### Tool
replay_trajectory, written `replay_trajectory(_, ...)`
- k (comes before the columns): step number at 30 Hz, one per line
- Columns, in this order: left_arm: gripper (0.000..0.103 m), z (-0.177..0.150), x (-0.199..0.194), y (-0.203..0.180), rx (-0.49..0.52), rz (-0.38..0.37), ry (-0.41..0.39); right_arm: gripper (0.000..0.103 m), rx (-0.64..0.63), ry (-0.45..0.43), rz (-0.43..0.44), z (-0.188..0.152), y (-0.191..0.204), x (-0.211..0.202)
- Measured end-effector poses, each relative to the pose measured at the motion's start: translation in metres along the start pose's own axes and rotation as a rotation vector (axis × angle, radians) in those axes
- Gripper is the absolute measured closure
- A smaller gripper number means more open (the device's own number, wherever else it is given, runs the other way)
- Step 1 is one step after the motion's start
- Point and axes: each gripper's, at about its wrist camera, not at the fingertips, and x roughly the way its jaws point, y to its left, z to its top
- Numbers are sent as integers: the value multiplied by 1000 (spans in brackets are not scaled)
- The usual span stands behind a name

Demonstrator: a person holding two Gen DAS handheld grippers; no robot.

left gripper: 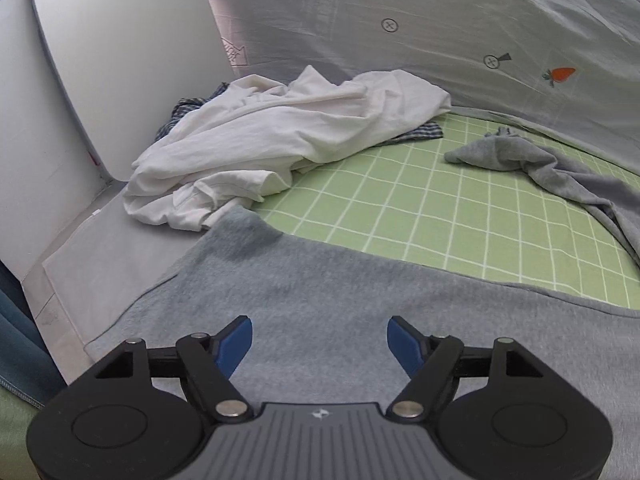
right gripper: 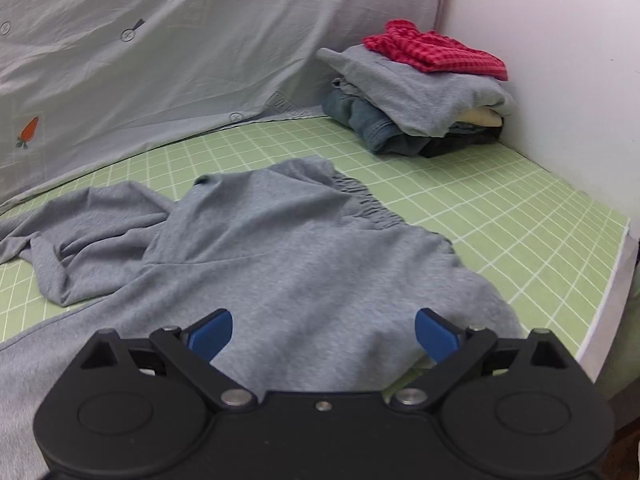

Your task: Fold clothes

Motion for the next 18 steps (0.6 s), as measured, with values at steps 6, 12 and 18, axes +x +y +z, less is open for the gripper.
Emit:
replay_trajectory(6,27,-34,-16,-88,118,-128,65,5,74,-10,-71,10,-72,20)
replay_trajectory(12,27,-60,-35,-142,189,-158,99,27,172,59,-3,13,-123,51)
replay_trajectory(18,27,-64,-52,-167,156,-147,128,34,218,198,180,1,-121,71)
